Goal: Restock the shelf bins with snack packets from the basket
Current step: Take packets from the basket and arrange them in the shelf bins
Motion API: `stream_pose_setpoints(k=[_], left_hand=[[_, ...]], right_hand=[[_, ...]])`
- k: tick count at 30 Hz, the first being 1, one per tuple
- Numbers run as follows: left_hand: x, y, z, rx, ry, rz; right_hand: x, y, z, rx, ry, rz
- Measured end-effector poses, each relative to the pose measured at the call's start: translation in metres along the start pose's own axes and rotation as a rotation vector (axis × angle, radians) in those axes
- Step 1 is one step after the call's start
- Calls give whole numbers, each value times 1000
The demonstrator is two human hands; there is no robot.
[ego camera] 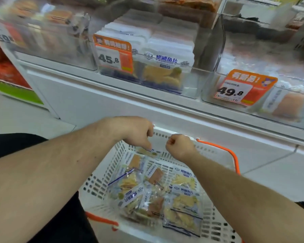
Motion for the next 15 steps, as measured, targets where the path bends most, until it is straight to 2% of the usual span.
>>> stream_pose_setpoints(k=[2, 5, 9, 15], left_hand=[[1, 3, 6, 11, 21, 42], [7, 2, 12, 43, 53, 76], [10, 7, 22, 63, 69, 141], [7, 18, 35, 89, 44, 82]], right_hand=[[-23, 3, -10, -13, -84, 40], [-53, 13, -11, 84, -221, 75], [-91, 27, 0, 152, -275, 159], [-125, 45, 10, 70, -308, 194]])
Point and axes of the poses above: each hand's wrist, its own y-axis towards the middle knuckle, its own x-axis out of the back of the hand, z = x × y, the point moved 2 cm from there along y, towards the middle knuckle, and after that the axes turned 6 degrees about -z, right-handed, at the moved point
